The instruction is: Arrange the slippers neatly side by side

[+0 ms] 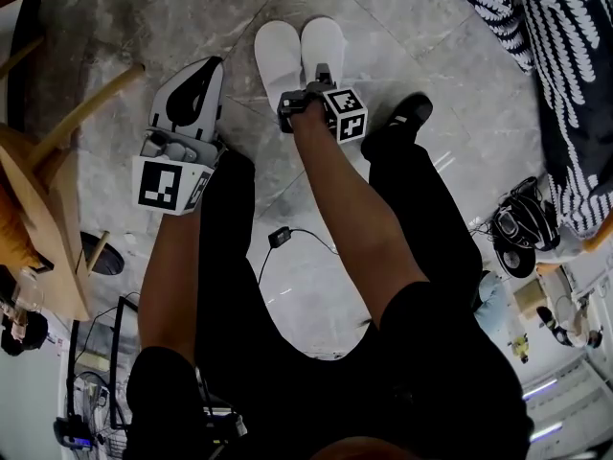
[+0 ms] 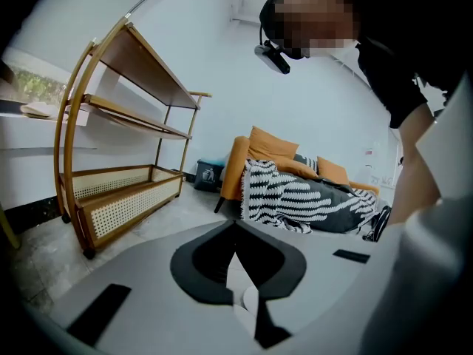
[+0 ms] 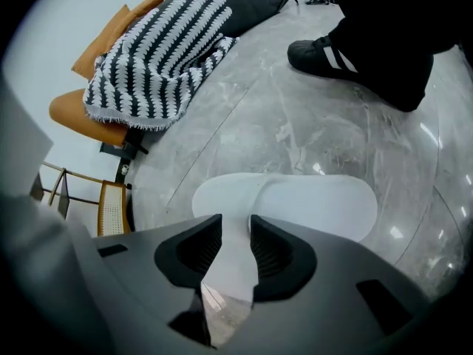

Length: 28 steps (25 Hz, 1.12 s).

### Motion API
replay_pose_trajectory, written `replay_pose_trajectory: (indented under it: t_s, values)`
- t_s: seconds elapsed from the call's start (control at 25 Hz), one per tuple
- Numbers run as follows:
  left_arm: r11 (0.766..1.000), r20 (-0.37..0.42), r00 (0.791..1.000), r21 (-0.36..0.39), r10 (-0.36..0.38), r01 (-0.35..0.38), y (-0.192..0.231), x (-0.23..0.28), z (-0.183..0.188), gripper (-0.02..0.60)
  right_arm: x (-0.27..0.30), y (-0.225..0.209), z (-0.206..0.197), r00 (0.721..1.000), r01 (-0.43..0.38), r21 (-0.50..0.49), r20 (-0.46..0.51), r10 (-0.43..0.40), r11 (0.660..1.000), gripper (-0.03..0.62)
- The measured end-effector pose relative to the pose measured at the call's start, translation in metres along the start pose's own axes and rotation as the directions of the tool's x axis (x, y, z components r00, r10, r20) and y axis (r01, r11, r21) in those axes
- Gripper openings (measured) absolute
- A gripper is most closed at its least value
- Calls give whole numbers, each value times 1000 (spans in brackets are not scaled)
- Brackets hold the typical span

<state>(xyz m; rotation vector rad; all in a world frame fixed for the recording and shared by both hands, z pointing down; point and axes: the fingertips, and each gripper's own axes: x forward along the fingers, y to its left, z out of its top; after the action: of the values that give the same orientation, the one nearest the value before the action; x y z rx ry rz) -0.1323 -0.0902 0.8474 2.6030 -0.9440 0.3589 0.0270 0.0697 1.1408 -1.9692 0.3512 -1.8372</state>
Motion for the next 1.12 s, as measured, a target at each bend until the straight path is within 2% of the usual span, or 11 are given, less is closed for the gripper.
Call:
replay_pose_trajectory:
  t_s: [0.36,0.44,0.52,0.6,0.64,0.68,0.76,0.84,0.88,1.0,1.12]
  values:
    - [1000,-23,1000,4,14,-14,-10,-4,26,14,-60,21,4,998,16,-127,-62,-24,992,134]
    - [1000,-33,999,-10,21,-22,-18,-3,36,14,-79,41,14,996,-24,-204,-92,6,979,80]
    - [999,-40,999,-23,27,-28,-28,-3,51,14,-100,75,24,987,-111,-312,-149,67,944,43]
    - [999,-37,999,-28,32,-33,-36,-9,74,14,-123,119,25,961,-227,-446,-245,126,866,35]
    - [999,-32,999,-29,34,-35,-39,-13,88,14,-135,141,24,944,-286,-527,-299,140,800,34]
    - [999,-25,999,-30,35,-36,-43,-17,102,14,-147,162,21,926,-343,-614,-350,144,711,34]
    - [999,-12,999,-35,39,-39,-51,-25,130,14,-175,203,18,895,-438,-767,-419,150,469,32]
    - [997,1,999,-51,53,-53,-56,-32,155,14,-207,245,17,868,-494,-839,-462,181,228,32]
    - [997,8,998,-60,59,-58,-57,-34,167,14,-223,266,17,853,-510,-850,-482,200,128,32]
    - [996,45,997,-66,64,-60,-62,-36,209,14,-278,322,14,804,-530,-839,-544,239,-125,32]
    - [996,89,994,-63,66,-60,-76,-40,258,14,-343,372,13,749,-519,-791,-604,272,-325,32]
